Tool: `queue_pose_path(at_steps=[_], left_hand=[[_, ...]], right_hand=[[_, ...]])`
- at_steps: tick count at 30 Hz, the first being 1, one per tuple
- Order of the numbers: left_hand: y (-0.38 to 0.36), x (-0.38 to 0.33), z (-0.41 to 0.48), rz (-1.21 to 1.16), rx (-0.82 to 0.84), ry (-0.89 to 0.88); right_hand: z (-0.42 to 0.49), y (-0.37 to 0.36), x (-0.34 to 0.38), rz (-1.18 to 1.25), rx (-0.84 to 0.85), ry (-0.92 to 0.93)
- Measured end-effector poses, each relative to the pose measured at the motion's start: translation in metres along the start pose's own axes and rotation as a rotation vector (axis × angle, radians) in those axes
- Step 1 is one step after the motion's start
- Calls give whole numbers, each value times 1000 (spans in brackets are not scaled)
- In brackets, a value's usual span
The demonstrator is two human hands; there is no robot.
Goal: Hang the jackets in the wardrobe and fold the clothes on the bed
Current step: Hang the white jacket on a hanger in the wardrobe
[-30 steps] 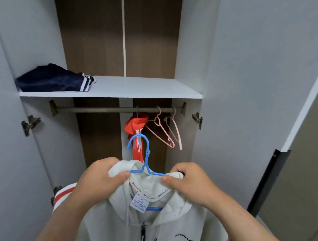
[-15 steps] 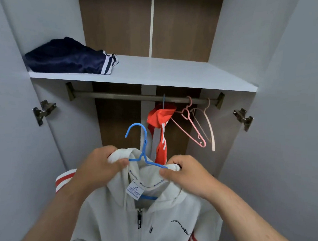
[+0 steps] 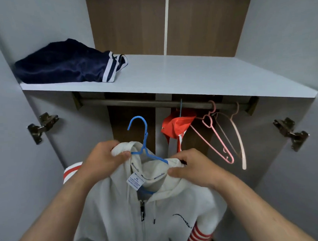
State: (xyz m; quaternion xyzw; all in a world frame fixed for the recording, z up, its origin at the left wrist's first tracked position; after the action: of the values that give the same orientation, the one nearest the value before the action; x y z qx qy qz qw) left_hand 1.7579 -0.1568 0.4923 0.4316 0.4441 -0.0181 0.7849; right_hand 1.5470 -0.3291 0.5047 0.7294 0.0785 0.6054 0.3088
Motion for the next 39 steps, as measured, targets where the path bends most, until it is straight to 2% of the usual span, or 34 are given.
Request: queue_pose_path(at_steps=[6, 11, 17, 20, 22, 24, 27, 31, 35, 39], left_hand=[[-14, 30, 63, -30, 58, -23], [-32, 52, 106, -69, 111, -88], [-47, 49, 139, -54, 268, -146], [-47, 38, 152, -170, 332, -168], [-41, 28, 172, -185, 228, -207], [-35, 17, 199, 35, 90, -256], [-36, 7, 232, 335, -19, -350], [-43, 4, 246, 488, -262, -485], [-58, -3, 259, 613, -193, -566], [-60, -3, 265, 606, -173, -584]], right_hand=[[42, 3, 0, 29, -194, -69], [66, -7, -6, 12, -261, -122], [71, -13, -19, 13, -406, -154], [72, -10, -21, -14, -496, -155], [76, -6, -23, -17, -553, -159], [81, -3, -27, -26, -600, -178], [90, -1, -38, -23, -660, -219], [105, 3, -53, -24, -732, -248], [118, 9, -55, -36, -804, -256], [135, 23, -50, -10, -853, -280]])
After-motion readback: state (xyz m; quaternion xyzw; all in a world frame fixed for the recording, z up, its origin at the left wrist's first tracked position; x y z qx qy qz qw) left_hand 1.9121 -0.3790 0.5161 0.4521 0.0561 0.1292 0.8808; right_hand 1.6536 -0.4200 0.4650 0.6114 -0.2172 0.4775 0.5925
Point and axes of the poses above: each hand's wrist, its own z-axis towards the middle knuckle, its own y-axis out of the back of the hand, x = y × z, the point moved 4 cm from there along z, towards the middle knuckle, and after that the axes turned 3 degrees about -y, right-handed, at the moved point
